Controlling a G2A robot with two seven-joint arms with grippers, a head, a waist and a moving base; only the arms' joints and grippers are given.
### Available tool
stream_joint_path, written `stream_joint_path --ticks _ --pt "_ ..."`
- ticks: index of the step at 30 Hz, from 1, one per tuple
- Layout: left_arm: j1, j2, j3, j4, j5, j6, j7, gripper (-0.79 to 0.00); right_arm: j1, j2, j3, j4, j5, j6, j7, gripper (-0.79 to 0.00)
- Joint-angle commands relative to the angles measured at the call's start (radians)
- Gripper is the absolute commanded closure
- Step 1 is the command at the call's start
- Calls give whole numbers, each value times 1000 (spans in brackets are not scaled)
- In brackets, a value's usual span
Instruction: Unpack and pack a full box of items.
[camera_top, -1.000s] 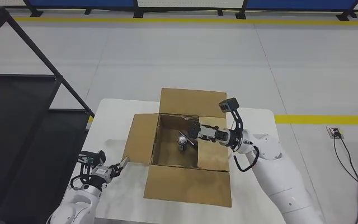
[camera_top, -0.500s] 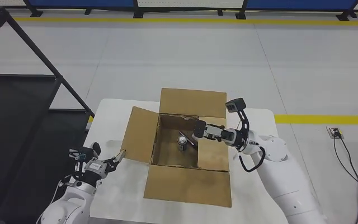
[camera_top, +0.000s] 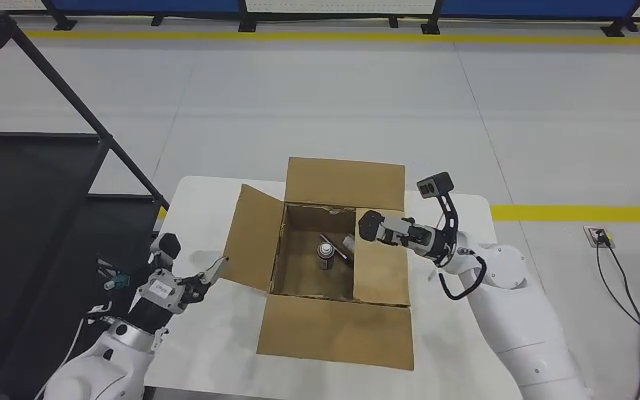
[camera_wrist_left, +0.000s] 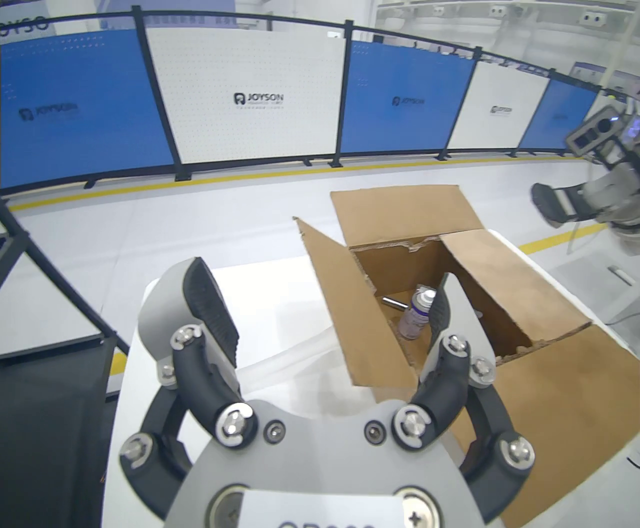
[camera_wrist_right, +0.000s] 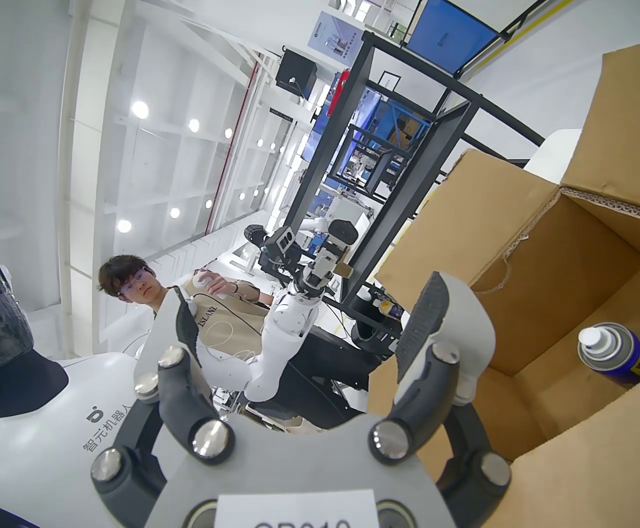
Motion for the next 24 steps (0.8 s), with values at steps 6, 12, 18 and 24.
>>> stream_joint_path --ticks 6,12,18,24 --pt "0 0 0 1 1 10 1 -785 0 0 0 0 0 0 0 -785" --pt "-7 -1 15 -11 5 10 0 -785 -10 2 0 -23 -40 4 -31 -785" --pt "-109 -8 105 -37 4 75 -48 -785 -31 20 32 -128 -123 -31 -12 -785" --pt "-250 -19 250 18 -89 79 -171 -785 -87 51 119 -224 -204 -40 32 -785"
